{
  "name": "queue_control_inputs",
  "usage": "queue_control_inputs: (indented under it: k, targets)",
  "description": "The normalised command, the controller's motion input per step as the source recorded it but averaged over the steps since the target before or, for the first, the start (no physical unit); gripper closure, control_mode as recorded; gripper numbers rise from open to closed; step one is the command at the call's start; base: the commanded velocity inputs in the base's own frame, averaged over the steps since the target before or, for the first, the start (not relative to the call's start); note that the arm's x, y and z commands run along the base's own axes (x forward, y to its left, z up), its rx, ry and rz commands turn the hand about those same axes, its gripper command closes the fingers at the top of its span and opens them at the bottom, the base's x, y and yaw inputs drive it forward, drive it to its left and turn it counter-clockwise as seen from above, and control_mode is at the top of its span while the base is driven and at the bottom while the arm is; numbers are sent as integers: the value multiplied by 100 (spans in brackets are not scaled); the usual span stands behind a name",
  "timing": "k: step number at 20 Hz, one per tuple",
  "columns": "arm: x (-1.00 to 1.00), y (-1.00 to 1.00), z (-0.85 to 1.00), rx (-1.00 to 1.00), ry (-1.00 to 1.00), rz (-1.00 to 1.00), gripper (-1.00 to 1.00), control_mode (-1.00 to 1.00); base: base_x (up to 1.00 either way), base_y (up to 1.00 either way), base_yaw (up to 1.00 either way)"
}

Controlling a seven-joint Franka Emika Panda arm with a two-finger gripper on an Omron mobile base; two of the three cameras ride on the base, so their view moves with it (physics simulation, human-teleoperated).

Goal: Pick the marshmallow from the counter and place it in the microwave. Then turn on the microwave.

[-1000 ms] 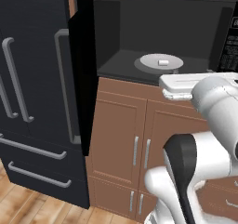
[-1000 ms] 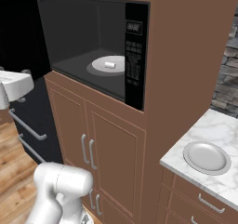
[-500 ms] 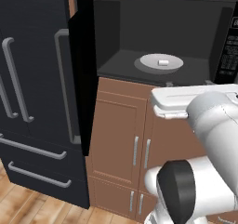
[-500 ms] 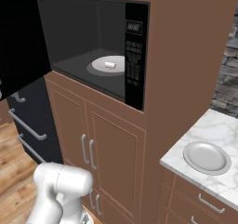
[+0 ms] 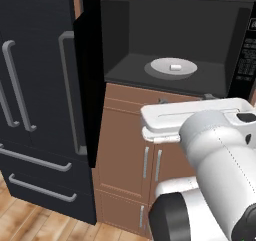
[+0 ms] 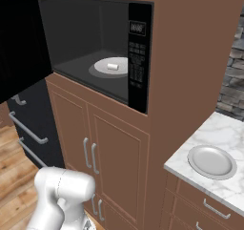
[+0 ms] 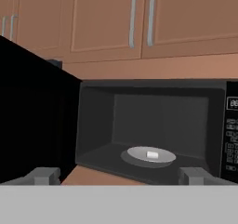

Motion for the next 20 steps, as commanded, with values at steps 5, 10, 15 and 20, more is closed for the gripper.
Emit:
queue_control_inputs:
  k: [5,10,15,20]
  targets:
    - [-18,37,0,0,0,0,-100,-100,0,0,0]
    - [-27,30,0,0,0,0,-100,-100,0,0,0]
    - [-30,28,0,0,0,0,-100,-100,0,0,0]
    - [-22,32,0,0,0,0,-100,-100,0,0,0]
